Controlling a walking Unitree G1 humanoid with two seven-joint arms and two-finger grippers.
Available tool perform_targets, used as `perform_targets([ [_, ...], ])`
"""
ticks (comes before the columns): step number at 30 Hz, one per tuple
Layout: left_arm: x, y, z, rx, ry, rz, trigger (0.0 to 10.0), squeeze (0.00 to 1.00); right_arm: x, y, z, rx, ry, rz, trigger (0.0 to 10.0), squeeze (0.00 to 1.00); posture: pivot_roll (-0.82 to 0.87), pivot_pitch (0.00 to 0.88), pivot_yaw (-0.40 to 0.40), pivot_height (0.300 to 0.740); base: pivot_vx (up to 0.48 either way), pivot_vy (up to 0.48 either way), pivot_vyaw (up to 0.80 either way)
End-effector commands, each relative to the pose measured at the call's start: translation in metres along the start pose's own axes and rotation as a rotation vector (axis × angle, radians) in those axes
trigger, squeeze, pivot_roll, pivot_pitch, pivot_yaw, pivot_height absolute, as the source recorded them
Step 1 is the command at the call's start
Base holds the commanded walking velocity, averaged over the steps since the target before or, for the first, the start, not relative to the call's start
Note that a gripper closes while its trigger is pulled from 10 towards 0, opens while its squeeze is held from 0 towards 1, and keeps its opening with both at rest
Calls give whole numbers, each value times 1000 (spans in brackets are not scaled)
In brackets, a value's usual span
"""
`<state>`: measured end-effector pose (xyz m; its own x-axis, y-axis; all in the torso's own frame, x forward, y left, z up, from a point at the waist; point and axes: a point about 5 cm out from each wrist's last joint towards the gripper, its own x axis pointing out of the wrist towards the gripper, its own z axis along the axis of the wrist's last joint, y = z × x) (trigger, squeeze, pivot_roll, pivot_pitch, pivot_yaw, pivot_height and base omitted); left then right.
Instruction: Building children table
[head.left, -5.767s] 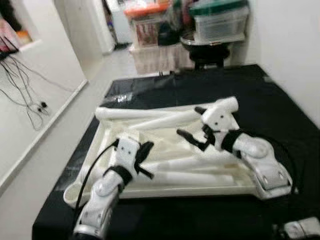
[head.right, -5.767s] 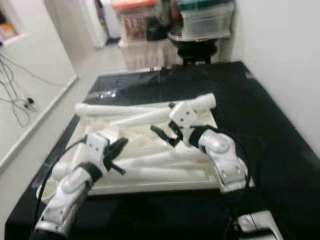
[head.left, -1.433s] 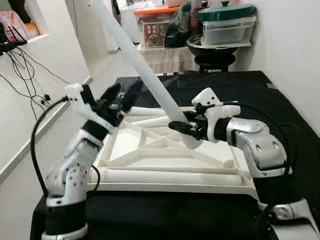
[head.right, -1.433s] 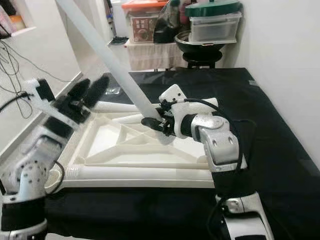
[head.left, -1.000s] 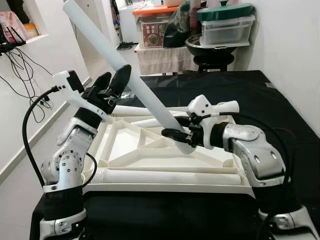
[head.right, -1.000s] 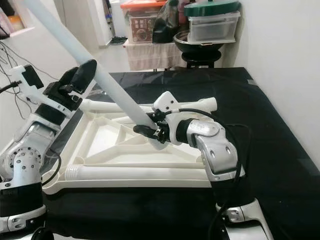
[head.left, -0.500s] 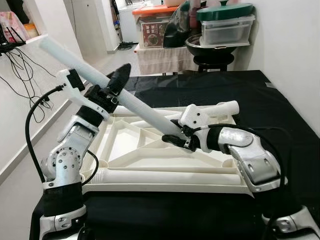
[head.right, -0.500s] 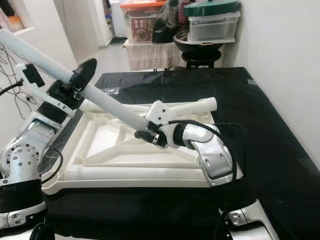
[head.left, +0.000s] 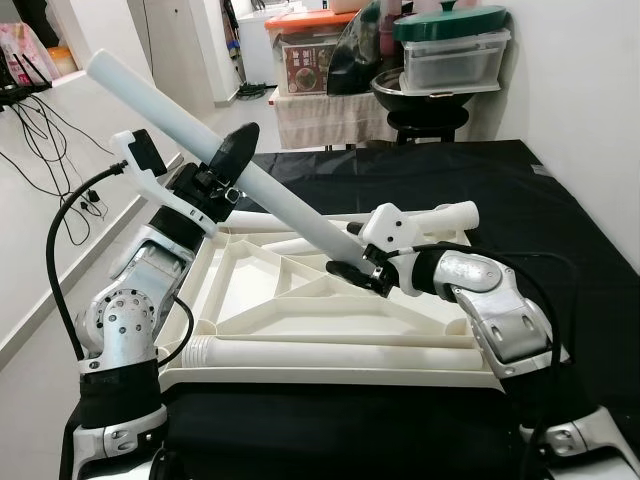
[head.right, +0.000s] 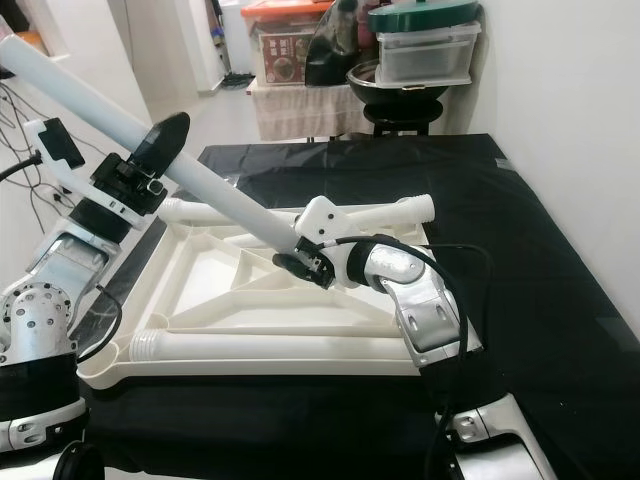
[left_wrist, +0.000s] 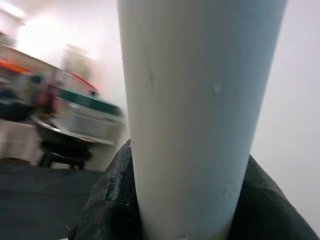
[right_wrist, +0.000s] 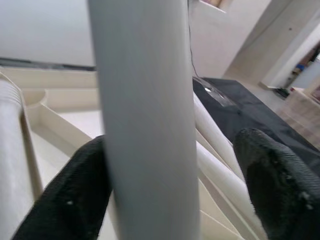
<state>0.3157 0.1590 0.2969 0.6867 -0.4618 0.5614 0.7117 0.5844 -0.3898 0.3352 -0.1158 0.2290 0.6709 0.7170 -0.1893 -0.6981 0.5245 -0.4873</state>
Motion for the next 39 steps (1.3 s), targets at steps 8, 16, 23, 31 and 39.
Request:
perform_targets([
  [8, 10, -25, -7, 157, 189, -300, 0, 0, 20, 15, 5, 78, 6, 44, 10000, 0, -54, 0, 104, 740, 0, 0, 0],
  [16, 21, -32, -9, 199, 198, -365, 0, 0, 30, 25, 3, 210, 87, 69, 10000, 0, -71, 0, 103, 740, 0, 0, 0],
  [23, 31, -44, -8, 186, 147, -426, 0, 0, 38, 29, 0, 354, 126, 19, 0, 0, -77, 0, 100, 740, 0, 0, 0],
  [31, 35, -49, -9, 210, 141, -459, 0, 0, 40, 28, -5, 399, 168, 0, 0, 0, -78, 0, 104, 740, 0, 0, 0],
  [39, 39, -53, -13, 245, 131, -467, 4314, 1000, 42, 23, -6, 456, 173, -69, 0, 0, -83, 0, 108, 740, 0, 0, 0],
])
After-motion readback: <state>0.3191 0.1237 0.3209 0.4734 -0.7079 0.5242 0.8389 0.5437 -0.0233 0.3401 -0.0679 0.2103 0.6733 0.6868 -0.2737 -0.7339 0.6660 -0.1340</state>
